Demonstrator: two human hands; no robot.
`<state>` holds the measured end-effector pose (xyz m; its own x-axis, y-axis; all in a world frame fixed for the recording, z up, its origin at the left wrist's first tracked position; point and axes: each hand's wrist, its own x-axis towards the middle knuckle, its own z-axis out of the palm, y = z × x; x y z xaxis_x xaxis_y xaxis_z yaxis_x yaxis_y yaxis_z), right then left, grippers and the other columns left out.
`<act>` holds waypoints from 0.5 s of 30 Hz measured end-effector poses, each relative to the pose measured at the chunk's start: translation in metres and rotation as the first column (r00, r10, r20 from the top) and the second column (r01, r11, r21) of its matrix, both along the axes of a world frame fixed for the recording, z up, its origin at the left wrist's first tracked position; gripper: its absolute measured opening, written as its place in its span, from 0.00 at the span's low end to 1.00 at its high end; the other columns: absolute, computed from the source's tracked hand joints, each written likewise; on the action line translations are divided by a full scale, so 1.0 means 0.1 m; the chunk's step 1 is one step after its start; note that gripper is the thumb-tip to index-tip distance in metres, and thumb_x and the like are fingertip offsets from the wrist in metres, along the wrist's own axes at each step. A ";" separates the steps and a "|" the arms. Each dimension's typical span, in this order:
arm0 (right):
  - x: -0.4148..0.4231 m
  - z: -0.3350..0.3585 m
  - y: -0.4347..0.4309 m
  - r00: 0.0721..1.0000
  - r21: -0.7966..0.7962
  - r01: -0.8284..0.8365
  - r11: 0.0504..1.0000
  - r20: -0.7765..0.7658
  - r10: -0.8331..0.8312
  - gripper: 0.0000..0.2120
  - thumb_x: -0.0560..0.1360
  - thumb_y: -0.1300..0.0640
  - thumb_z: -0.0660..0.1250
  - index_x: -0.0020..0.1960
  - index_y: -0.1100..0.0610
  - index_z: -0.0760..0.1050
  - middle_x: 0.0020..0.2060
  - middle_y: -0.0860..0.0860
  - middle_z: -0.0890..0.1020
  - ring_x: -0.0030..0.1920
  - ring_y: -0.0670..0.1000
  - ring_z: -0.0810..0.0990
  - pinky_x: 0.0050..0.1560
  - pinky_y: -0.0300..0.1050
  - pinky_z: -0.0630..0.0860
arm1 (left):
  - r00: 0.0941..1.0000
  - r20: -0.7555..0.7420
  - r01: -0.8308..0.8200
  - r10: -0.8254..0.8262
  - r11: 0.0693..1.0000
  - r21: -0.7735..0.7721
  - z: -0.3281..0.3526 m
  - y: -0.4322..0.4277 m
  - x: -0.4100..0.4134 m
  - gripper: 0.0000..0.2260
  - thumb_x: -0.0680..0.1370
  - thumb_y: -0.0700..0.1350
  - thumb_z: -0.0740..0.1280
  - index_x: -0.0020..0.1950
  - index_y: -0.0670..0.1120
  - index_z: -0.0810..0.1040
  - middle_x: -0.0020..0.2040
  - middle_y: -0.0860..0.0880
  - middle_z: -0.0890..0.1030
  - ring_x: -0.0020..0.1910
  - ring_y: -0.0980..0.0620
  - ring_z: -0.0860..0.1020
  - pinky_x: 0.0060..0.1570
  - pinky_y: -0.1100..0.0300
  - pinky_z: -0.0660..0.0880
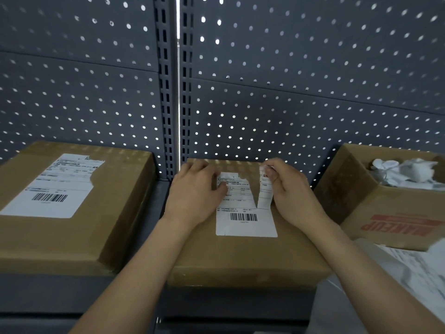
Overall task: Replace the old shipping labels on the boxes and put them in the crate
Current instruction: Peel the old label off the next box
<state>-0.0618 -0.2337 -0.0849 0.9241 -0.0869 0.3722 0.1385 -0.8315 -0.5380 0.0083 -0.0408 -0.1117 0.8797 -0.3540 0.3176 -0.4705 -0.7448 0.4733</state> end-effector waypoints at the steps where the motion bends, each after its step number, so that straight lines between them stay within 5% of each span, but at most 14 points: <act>1: 0.00 0.01 0.00 1.000 0.019 0.006 1.000 -0.004 -0.006 0.09 0.84 0.54 0.54 0.53 0.52 0.73 0.42 0.47 0.78 0.45 0.46 0.74 0.43 0.42 0.67 | 1.000 0.005 0.003 -0.003 1.000 0.002 0.00 0.00 0.00 0.16 0.76 0.54 0.65 0.62 0.50 0.77 0.61 0.52 0.75 0.63 0.46 0.68 0.61 0.51 0.69; 3: -0.03 0.03 -0.01 0.998 0.048 0.008 0.999 -0.070 -0.005 0.11 0.83 0.50 0.55 0.61 0.50 0.73 0.52 0.46 0.78 0.51 0.43 0.75 0.50 0.40 0.68 | 1.000 0.014 0.011 -0.011 1.000 0.009 0.01 -0.01 -0.01 0.15 0.77 0.53 0.65 0.61 0.49 0.78 0.59 0.51 0.76 0.63 0.46 0.69 0.61 0.52 0.69; 6: -0.12 0.03 -0.02 0.976 -0.003 -0.048 0.999 -0.213 0.046 0.28 0.80 0.44 0.60 0.77 0.47 0.58 0.66 0.44 0.69 0.65 0.43 0.69 0.64 0.41 0.68 | 0.999 0.003 0.032 -0.032 0.998 0.050 0.05 0.00 -0.03 0.15 0.77 0.53 0.64 0.60 0.48 0.78 0.60 0.50 0.77 0.61 0.47 0.72 0.55 0.54 0.72; 10: -0.26 0.04 -0.09 0.944 -0.166 -0.115 0.979 -0.326 0.055 0.36 0.78 0.44 0.64 0.79 0.43 0.48 0.50 0.38 0.65 0.61 0.43 0.63 0.57 0.37 0.64 | 0.989 -0.129 0.102 -0.077 0.976 0.195 0.19 0.06 -0.02 0.17 0.79 0.55 0.60 0.64 0.51 0.75 0.63 0.50 0.78 0.60 0.46 0.76 0.55 0.54 0.73; 15: -0.30 0.09 -0.08 0.931 -0.240 -0.170 0.956 -0.358 0.076 0.36 0.80 0.45 0.62 0.78 0.39 0.42 0.51 0.42 0.66 0.58 0.41 0.61 0.55 0.36 0.62 | 0.965 -0.185 0.209 -0.184 0.970 0.124 0.21 0.17 -0.07 0.16 0.81 0.50 0.59 0.69 0.53 0.71 0.68 0.51 0.73 0.67 0.48 0.70 0.61 0.54 0.70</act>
